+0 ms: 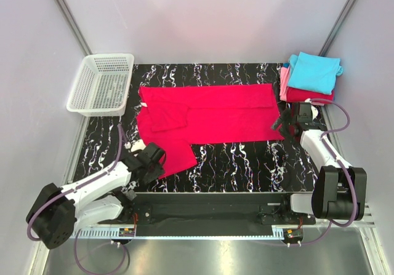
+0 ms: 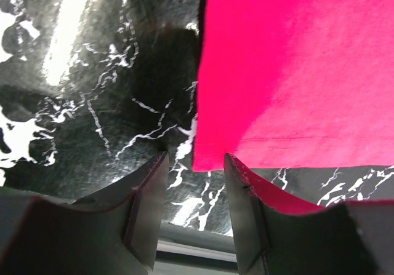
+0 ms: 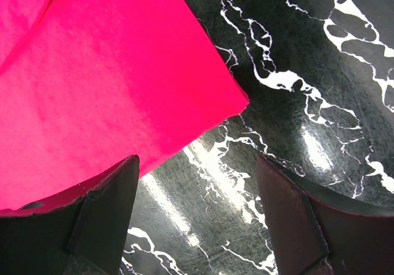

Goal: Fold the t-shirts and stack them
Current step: Fold the tshirt

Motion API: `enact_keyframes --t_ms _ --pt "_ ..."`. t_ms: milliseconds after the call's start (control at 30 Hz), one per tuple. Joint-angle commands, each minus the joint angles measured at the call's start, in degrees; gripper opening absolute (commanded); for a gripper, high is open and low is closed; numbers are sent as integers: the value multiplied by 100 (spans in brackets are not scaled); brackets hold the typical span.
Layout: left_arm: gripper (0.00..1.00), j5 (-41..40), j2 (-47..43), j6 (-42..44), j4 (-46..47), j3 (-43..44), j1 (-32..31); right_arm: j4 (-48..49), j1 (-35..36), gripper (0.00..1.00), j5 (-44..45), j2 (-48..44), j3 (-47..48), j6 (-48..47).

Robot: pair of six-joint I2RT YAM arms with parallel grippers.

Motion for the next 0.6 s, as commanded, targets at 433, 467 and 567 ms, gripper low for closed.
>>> enact_keyframes --t_ms 433,467,567 --pt "10 -202 819 107 264 527 -283 180 -139 82 -132 -8 -12 24" --pt "5 -194 810 107 263 536 -292 189 -139 82 -123 1 -4 33" --pt "0 -220 757 160 220 562 -327 180 -139 82 -80 19 -12 77"
